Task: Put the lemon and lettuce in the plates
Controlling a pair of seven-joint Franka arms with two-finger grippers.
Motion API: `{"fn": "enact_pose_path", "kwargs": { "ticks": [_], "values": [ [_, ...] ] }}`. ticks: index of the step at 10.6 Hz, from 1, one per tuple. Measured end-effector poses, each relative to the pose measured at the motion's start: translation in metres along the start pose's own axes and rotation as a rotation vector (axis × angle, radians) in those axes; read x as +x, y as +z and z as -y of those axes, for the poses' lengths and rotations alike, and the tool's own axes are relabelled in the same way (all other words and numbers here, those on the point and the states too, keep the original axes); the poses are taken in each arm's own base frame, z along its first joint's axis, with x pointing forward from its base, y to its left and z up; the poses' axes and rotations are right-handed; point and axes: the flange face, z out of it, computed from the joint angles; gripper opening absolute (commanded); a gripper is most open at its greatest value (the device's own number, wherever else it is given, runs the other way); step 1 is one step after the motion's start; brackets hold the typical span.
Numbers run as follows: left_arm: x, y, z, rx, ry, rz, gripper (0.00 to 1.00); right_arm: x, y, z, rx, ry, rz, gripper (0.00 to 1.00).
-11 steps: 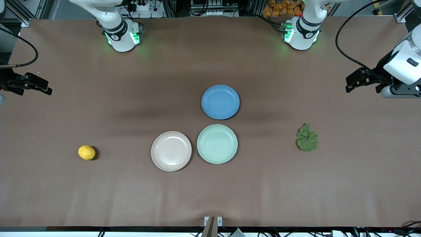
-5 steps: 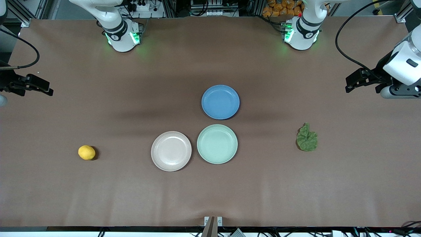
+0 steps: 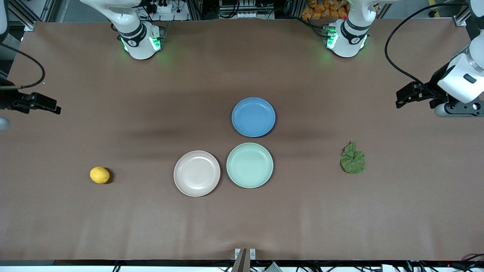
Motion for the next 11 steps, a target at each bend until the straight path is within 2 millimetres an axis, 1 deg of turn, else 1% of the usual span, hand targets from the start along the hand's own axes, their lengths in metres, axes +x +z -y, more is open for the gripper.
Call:
{"fn": "enact_pose_path", "kwargs": {
  "ticks": [1, 2, 5, 7, 8, 9, 10, 11],
  "values": [
    [0.001, 0.006, 0.001, 0.001, -0.001, 0.013, 1.00, 0.005, 0.009, -0.013, 0.003, 0.012, 0.015, 1.00],
    [0.003, 0.014, 0.001, 0.002, -0.001, 0.027, 1.00, 0.008, 0.015, -0.020, 0.005, 0.005, 0.022, 1.00],
    [0.013, 0.034, 0.001, 0.002, -0.002, 0.056, 1.00, 0.022, 0.030, -0.027, 0.006, -0.031, 0.014, 1.00],
    [0.020, 0.051, 0.001, 0.000, -0.003, 0.048, 1.00, 0.034, 0.048, -0.032, 0.008, -0.060, 0.024, 1.00],
    [0.023, 0.065, 0.001, -0.001, -0.003, 0.041, 1.00, 0.044, 0.059, -0.034, 0.008, -0.069, 0.017, 1.00],
    [0.026, 0.083, 0.001, -0.001, -0.004, 0.033, 1.00, 0.054, 0.073, -0.037, 0.007, -0.072, 0.013, 1.00],
    [0.028, 0.105, 0.002, -0.002, -0.006, 0.024, 1.00, 0.064, 0.092, -0.039, 0.009, -0.072, 0.025, 1.00],
    [0.029, 0.128, 0.005, -0.003, -0.012, 0.016, 1.00, 0.074, 0.114, -0.041, 0.011, -0.072, 0.042, 1.00]
  ]
}}
